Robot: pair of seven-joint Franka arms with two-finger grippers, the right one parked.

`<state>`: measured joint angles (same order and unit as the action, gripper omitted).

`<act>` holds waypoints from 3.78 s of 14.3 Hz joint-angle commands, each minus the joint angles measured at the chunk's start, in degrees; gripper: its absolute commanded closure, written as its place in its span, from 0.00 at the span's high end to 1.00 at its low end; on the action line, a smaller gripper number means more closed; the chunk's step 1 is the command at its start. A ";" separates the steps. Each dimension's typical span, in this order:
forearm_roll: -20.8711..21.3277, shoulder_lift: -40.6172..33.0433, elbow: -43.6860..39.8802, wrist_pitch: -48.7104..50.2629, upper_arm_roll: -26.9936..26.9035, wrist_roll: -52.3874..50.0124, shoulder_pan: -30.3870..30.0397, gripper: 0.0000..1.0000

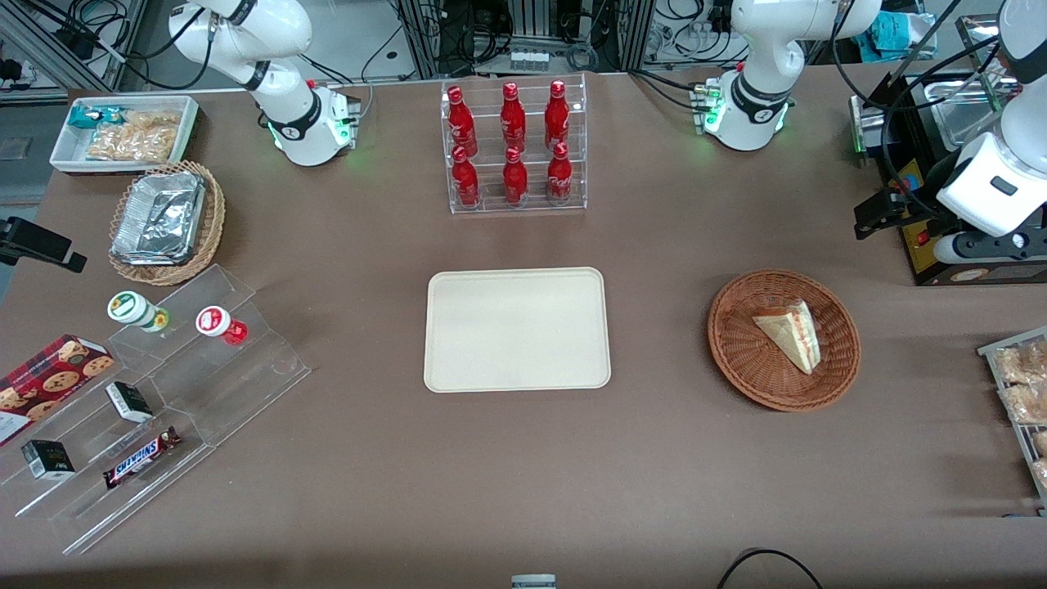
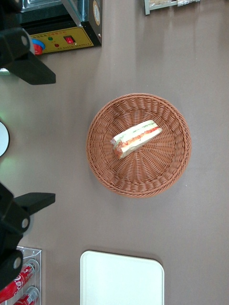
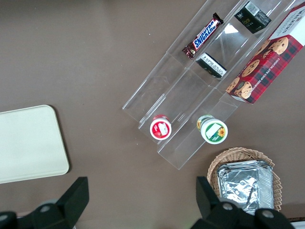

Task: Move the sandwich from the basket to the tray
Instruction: 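Move the left gripper down over the wrapped sandwich in the wicker basket, then close the left gripper on the sandwich and lift it from the basket, then carry the sandwich with the left gripper over the cream tray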

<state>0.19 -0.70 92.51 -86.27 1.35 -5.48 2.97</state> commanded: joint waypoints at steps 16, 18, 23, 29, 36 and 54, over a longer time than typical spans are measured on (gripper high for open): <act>0.34 2.27 37.02 -44.20 -0.48 -4.50 -0.25 1.00; 0.34 4.12 38.80 -48.88 -0.56 -12.75 -0.25 1.00; 0.34 8.77 38.80 -53.55 -0.56 -32.36 -0.25 1.00; 0.34 13.44 38.71 -57.87 -1.53 -33.54 -0.34 0.37; 0.52 9.57 30.74 -39.89 -0.83 -33.01 2.29 0.05; -5.99 40.94 -11.47 -33.24 -0.39 -40.74 37.09 0.00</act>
<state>-4.77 37.47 85.33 -119.00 1.76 -45.08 38.35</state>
